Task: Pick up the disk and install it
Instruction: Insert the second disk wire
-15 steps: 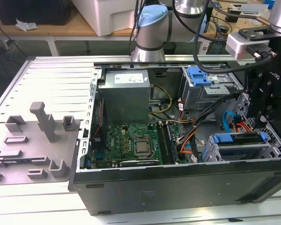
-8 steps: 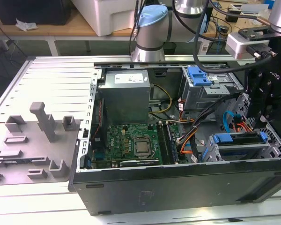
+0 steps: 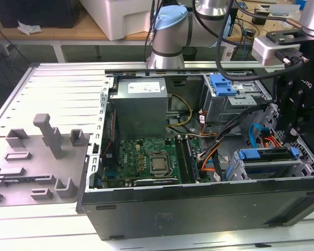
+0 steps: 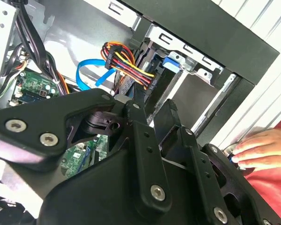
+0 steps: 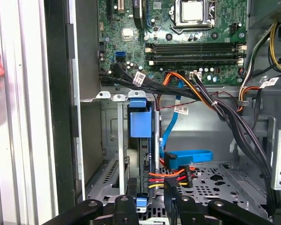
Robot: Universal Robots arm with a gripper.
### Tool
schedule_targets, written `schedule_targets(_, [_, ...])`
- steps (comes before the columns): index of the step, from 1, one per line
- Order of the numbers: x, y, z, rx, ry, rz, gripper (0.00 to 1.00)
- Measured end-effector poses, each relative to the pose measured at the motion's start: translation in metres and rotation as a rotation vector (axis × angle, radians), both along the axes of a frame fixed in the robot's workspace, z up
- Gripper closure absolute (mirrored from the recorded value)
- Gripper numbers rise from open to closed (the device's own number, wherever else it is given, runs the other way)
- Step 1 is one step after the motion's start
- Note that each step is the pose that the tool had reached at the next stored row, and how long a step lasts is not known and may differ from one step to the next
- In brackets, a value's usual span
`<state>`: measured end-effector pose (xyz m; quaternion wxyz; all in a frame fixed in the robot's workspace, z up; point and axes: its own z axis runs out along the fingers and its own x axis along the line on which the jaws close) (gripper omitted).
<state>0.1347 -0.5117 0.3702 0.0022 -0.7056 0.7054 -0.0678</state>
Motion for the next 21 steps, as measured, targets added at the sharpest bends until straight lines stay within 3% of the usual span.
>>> schedule_targets(2, [0.0, 0.0026, -0.0002, 0.0001, 0.0, 0.0, 0.64])
schedule_targets(5, [-0.004, 0.0119, -0.0018, -0.0033, 0.0, 0.0, 0.64])
schedule_targets(12, [-0.015, 0.0206, -0.0035, -0.0105, 0.0, 0.0, 0.64])
schedule_targets(21, [-0.02, 0.0217, -0.0077, -0.0169, 0.0, 0.002, 0.64])
